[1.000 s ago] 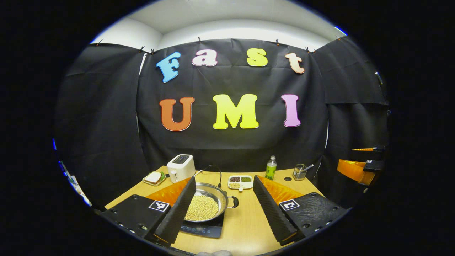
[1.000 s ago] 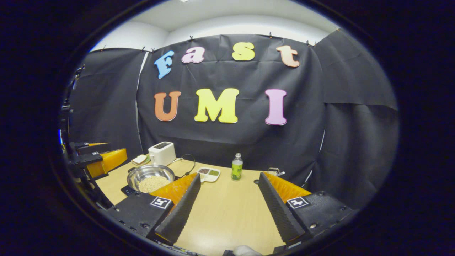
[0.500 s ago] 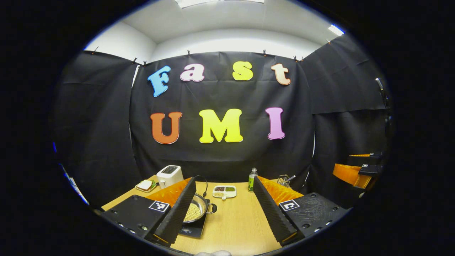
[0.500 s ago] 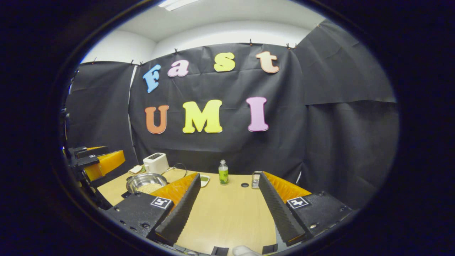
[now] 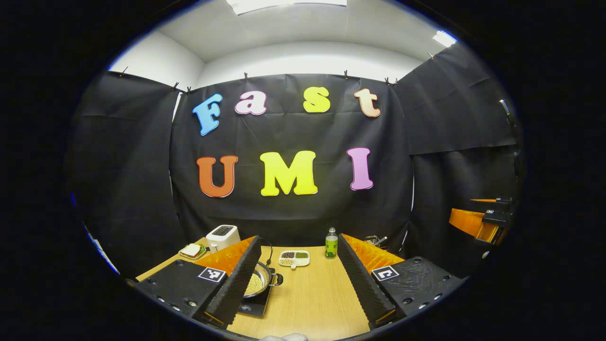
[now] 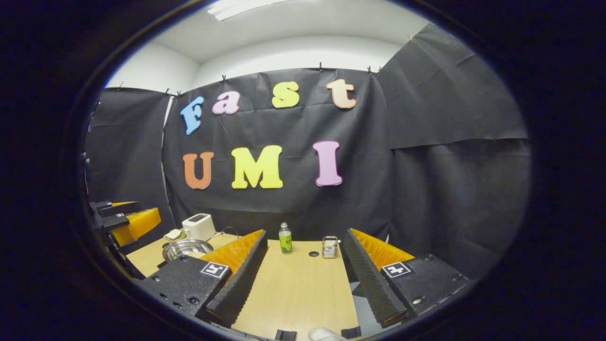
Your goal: First push the handle of the pot to place it horizontally, then grasp the pot with both hands and set it on the induction cooktop.
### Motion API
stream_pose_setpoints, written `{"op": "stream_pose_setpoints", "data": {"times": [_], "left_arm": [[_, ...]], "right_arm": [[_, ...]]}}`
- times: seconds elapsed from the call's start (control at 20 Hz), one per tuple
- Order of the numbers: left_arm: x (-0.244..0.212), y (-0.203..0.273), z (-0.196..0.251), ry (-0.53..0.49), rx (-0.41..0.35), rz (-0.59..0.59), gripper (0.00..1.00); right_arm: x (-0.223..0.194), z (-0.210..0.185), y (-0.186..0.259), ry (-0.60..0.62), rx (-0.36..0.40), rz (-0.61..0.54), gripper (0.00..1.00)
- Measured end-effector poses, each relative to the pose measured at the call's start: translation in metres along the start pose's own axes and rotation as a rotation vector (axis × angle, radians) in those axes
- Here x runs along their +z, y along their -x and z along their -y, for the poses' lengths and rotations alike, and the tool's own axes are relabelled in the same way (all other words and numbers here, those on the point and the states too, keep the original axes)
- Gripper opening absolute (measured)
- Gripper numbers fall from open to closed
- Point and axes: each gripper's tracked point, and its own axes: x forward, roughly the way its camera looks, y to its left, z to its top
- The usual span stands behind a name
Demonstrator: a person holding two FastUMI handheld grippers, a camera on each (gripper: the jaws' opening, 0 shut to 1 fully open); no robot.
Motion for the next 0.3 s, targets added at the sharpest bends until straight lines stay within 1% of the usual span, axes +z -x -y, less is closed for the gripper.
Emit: {"op": "stream_pose_setpoints", "data": {"times": [0.3], "left_arm": [[0.016, 0.005, 0.008, 0.004, -0.019, 0.039, 0.96]], "right_arm": [[0.013, 0.007, 0.011, 0.011, -0.015, 0.022, 1.0]]}}
